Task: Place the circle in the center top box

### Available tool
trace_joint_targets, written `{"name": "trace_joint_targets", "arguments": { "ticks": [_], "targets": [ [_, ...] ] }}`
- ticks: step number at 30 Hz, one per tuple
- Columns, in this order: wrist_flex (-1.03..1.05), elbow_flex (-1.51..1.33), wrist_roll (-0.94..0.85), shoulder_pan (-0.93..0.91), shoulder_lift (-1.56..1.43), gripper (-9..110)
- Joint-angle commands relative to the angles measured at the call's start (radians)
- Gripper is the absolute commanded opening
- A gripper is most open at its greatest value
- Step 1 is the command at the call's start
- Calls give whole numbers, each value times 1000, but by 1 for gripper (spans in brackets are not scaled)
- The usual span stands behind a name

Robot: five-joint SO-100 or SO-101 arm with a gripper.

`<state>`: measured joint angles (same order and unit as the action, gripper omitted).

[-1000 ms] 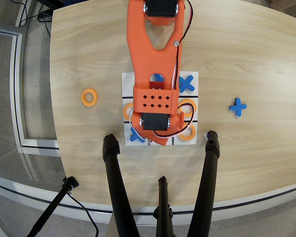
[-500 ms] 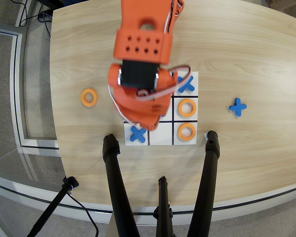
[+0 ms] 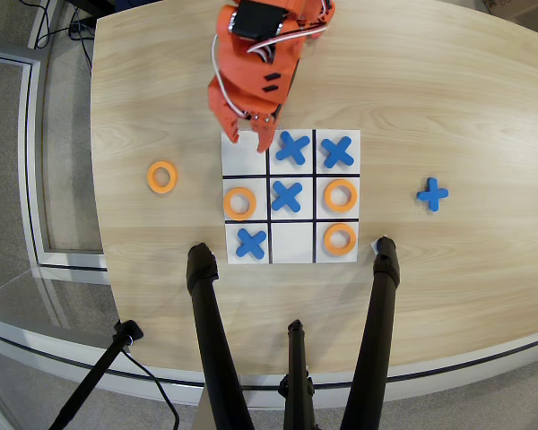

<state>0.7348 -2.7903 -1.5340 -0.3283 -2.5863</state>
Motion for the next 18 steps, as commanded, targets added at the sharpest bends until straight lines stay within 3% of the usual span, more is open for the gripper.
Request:
{"name": "trace_joint_targets", "arguments": {
  "ticks": [1, 11, 18],
  "targets": [
    [-37, -109, -29, -23, -117, 14],
    [31, -179, -28, 9, -241, 14],
    [66, -72, -20, -74, -117, 9]
  ]
}}
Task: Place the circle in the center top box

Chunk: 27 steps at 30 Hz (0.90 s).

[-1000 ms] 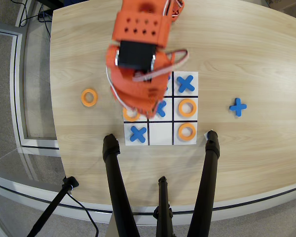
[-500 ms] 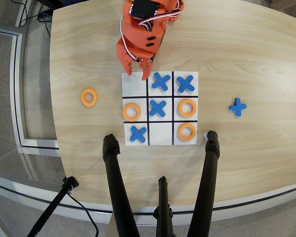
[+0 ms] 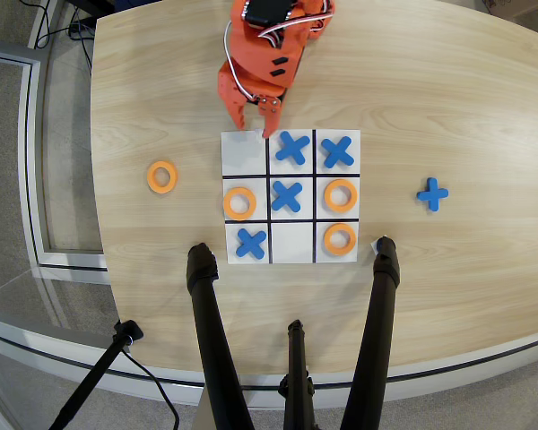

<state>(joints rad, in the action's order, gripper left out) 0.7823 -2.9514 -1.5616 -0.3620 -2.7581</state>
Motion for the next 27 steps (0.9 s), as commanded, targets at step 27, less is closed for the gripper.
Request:
{"name": "trace_joint_targets", "arguments": {
  "ticks": [27],
  "targets": [
    [454, 1678, 462, -112, 1344, 14]
  ]
}}
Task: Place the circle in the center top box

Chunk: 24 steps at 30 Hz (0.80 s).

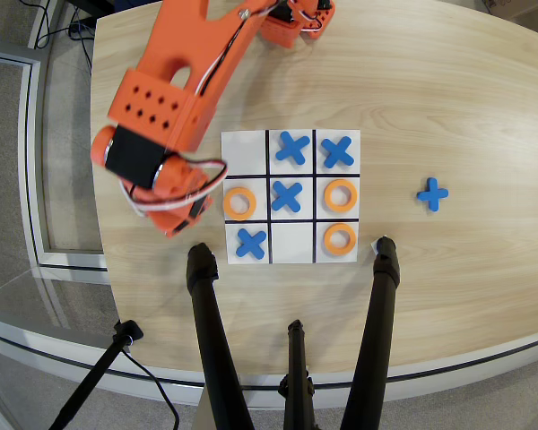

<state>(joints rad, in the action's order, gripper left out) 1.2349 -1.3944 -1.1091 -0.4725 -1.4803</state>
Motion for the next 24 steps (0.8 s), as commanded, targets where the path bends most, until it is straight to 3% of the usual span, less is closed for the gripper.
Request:
{"name": "trace_joint_targets", "arguments": {
  "ticks": [1, 6, 13, 24],
  "targets": [
    [0, 153, 9, -8, 101, 16],
    [-140, 195, -41, -21, 242, 24],
    [-365, 184, -196, -74, 397, 24],
    [-394, 146, -284, -109, 474, 24]
  ]
}}
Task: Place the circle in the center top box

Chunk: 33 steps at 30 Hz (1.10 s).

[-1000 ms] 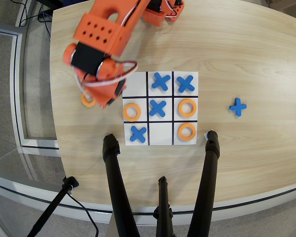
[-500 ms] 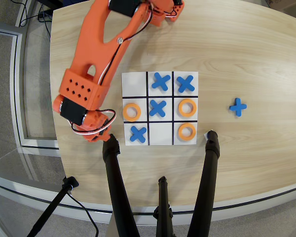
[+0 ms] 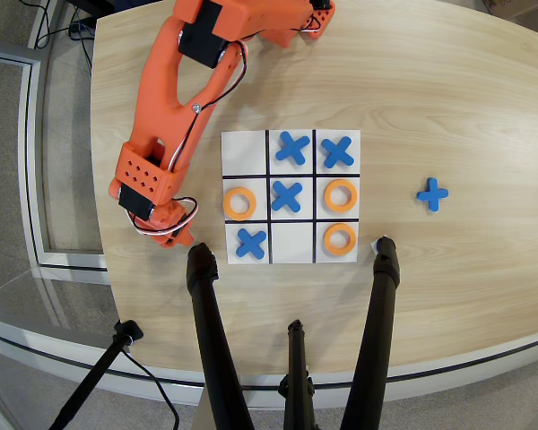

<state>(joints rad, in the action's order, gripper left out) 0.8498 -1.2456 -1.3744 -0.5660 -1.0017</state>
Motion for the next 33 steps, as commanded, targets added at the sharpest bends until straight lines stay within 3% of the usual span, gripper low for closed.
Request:
{"name": "trace_joint_targets", "arguments": {
  "ticks": [1, 13, 19, 33],
  "targets": [
    [-12, -21, -26, -15, -5, 24],
    [-37, -83, -41, -8, 17, 16],
    [-51, -84, -21, 8, 20, 0],
    [28, -183, 221, 146, -304, 0]
  ]
}}
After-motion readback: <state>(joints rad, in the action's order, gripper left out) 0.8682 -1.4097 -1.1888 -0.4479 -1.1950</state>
